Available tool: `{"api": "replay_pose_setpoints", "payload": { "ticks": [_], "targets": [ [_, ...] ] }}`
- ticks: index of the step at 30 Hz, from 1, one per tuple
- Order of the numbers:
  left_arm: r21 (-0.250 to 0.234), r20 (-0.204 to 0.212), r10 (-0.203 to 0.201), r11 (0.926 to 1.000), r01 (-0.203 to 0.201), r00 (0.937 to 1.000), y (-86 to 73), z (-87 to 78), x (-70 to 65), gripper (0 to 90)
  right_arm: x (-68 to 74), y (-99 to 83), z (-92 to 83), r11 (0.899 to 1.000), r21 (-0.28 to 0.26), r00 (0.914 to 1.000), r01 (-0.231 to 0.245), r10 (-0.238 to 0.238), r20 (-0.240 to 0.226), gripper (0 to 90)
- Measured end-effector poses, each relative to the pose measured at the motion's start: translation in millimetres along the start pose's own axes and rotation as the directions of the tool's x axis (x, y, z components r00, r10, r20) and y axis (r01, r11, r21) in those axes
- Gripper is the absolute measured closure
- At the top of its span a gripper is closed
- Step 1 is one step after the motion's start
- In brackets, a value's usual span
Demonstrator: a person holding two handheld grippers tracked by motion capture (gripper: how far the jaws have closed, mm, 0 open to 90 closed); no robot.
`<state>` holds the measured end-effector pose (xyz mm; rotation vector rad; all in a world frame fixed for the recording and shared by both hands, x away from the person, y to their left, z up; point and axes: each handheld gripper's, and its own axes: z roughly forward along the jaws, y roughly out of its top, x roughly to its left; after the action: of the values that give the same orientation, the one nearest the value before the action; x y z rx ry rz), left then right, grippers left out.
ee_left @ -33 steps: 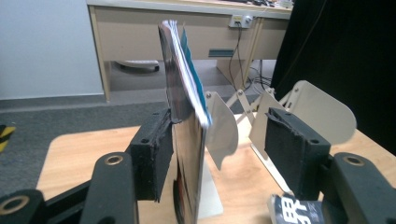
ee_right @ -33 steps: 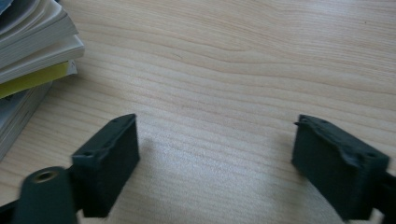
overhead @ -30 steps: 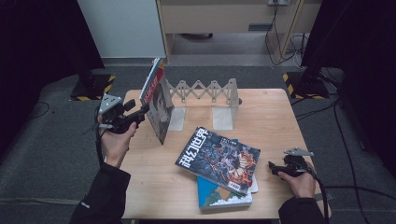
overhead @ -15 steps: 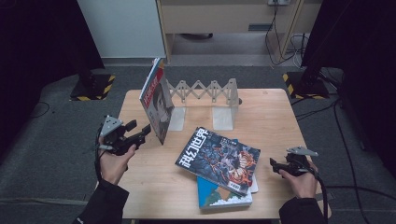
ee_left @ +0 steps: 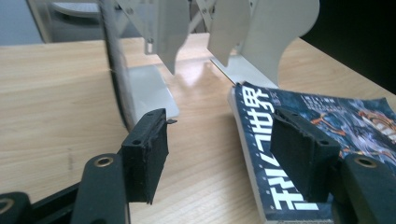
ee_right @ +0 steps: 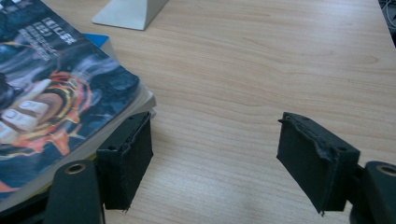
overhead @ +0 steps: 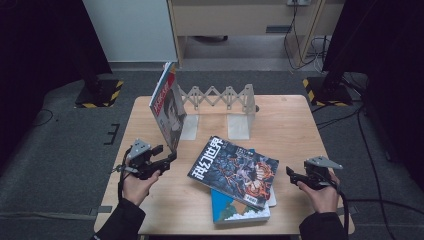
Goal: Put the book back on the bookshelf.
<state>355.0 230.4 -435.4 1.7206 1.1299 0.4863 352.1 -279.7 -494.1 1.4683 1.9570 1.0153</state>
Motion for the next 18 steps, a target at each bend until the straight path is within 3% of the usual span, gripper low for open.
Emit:
{"api": "replay_pose_setpoints", "payload": {
  "ticks": [8,14,18],
  "targets": [
    [0.047,0.046,-0.02,0.9988,0.018,0.9988,-17.9,15.0,-5.0,32.7,10.2,6.7,-7.0,0.999,-0.033,0.9994,0.001,-0.002,-0.036,28.5],
    [0.096,0.051,0.009,0.9952,-0.013,0.9986,-27.8,26.7,-10.8,31.9,18.7,10.8,-8.3,0.999,-0.049,0.9977,0.008,-0.011,-0.068,28.7],
    [0.127,0.057,0.004,0.9918,-0.012,0.9984,-32.9,31.8,-12.5,31.9,23.7,11.3,-7.3,0.999,-0.045,0.996,0.007,-0.011,-0.088,29.8]
  ]
}}
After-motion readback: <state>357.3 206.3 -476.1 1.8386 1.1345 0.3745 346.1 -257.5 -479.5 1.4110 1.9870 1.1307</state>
